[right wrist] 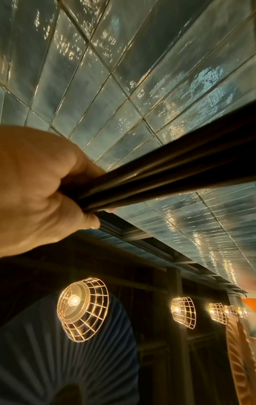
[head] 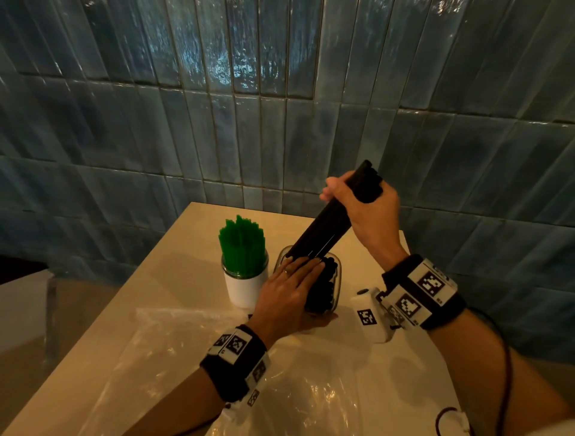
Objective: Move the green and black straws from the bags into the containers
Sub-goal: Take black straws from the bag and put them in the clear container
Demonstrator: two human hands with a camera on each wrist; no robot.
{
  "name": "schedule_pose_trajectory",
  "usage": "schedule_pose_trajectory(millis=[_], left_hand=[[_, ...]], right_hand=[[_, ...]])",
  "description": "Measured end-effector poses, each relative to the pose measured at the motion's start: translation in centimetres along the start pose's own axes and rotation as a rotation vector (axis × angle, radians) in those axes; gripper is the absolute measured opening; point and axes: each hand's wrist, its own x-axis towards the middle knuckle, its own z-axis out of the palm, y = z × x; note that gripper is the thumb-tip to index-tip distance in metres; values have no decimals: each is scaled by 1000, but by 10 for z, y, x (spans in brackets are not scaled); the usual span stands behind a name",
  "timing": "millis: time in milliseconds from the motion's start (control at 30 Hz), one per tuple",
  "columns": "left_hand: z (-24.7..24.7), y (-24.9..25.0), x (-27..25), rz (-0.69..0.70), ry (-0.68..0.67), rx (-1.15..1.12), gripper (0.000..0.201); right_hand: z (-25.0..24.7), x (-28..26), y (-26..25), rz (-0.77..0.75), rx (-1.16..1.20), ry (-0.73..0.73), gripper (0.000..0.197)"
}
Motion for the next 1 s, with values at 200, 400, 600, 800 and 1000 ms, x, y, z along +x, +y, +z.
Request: schedule_pose_trajectory(millis=[200, 400, 600, 800, 1000], left_hand=[[5, -1, -1, 34, 63, -16, 87], [4, -1, -2, 53, 103, 3, 87], [0, 1, 2, -8, 99, -1, 89], [-3, 1, 5, -20, 102, -12, 85], [-5, 3, 2, -53, 93, 26, 84]], right_hand=[[1, 12, -6, -8, -91, -266, 6], [-5, 28, -13, 6, -235, -497, 19], [-10, 26, -6, 11, -205, -272, 13], [9, 18, -4, 48, -397, -481, 20], [26, 13, 23, 99, -531, -448, 53]])
